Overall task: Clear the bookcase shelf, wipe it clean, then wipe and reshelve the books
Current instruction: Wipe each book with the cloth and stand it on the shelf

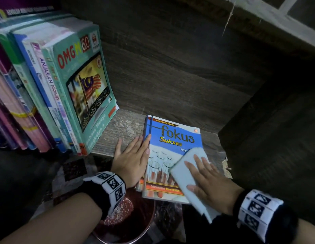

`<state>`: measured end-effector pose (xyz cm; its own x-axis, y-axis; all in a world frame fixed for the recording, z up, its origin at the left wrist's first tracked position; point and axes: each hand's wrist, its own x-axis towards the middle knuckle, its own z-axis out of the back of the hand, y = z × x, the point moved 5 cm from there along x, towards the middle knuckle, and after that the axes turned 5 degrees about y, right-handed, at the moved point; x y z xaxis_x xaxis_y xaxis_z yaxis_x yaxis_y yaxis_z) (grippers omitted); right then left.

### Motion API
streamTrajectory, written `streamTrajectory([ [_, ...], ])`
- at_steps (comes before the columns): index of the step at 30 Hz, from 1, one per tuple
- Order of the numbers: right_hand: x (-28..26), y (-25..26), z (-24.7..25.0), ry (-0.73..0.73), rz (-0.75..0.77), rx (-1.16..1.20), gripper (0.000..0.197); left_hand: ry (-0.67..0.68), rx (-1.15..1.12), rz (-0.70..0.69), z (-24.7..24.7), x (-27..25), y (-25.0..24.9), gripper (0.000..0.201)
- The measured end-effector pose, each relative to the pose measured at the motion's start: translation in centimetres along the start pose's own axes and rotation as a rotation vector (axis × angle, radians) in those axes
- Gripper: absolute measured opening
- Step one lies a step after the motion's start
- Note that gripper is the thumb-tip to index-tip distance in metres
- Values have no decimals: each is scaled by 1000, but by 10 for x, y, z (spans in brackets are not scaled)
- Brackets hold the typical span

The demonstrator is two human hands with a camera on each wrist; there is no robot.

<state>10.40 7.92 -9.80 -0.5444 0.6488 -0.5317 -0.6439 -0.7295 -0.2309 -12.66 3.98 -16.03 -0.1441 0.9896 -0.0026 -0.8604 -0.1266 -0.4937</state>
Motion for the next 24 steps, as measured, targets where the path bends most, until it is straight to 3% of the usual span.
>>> streamTrajectory([
  [2,18,-20,8,79,-90,109,110,-13,-6,-7,1,0,-1,66],
  [6,76,-44,42,29,-215,142,69,-78,-25,-40,0,-2,0,74],
  [13,151,-5,102,-15,-116,137,64,-212,-42,-116,-2,-4,5,55],
  [19,143,8,97,-45,-60,159,62,-242,-19,-141,-1,-6,4,53],
  [24,101,-11,62,-54,-172,178,71,-239,-17,-113,-2,-3,4,53],
])
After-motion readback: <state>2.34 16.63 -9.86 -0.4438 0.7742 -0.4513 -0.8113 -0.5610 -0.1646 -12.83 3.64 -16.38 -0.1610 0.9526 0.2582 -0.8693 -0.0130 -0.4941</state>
